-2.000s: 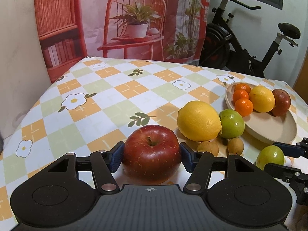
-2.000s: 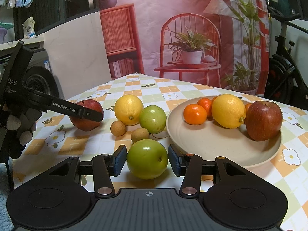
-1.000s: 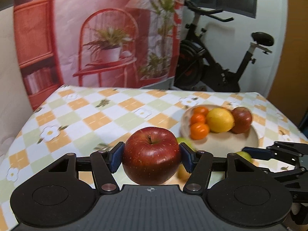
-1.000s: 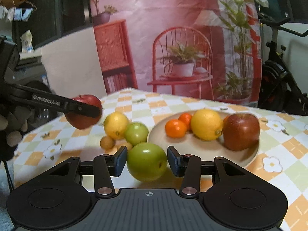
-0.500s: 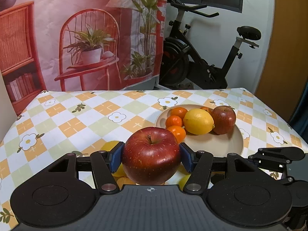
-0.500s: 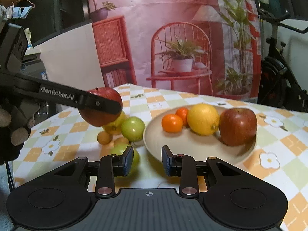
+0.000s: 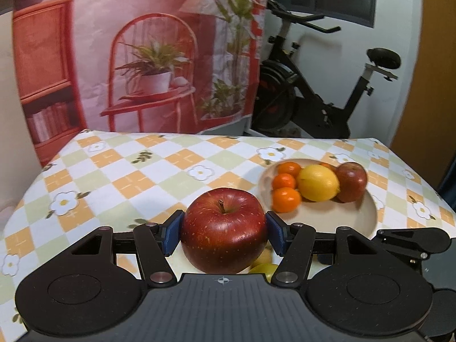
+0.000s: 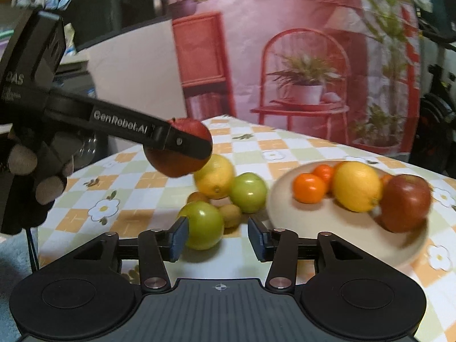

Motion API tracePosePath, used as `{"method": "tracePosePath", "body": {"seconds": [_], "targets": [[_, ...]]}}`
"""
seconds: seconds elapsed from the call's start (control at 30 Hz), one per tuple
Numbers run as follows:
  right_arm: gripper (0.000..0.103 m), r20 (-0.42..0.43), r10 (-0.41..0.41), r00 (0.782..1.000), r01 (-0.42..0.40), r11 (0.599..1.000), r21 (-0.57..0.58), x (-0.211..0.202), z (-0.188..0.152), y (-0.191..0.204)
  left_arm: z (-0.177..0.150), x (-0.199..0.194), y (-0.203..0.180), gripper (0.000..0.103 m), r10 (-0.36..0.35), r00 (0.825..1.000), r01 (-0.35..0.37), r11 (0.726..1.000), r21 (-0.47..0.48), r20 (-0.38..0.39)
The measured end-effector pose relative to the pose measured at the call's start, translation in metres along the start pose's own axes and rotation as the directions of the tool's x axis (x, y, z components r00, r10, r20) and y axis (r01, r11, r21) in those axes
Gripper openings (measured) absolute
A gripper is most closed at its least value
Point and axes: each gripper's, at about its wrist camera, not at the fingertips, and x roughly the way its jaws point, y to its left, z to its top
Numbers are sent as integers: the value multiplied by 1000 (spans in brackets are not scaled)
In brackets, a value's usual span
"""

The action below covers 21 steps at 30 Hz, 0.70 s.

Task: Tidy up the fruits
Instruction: 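Lift the red apple in the left tool toward the plate while the right tool carries the green apple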

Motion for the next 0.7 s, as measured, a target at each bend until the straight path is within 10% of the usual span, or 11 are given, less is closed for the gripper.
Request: {"method": "tracePosePath", "body": {"seconds": [0.7], "targets": [[45, -103, 11, 995, -18, 997, -70, 51, 12, 23, -9, -14, 54, 64, 77, 997, -77, 992, -101, -3]]}}
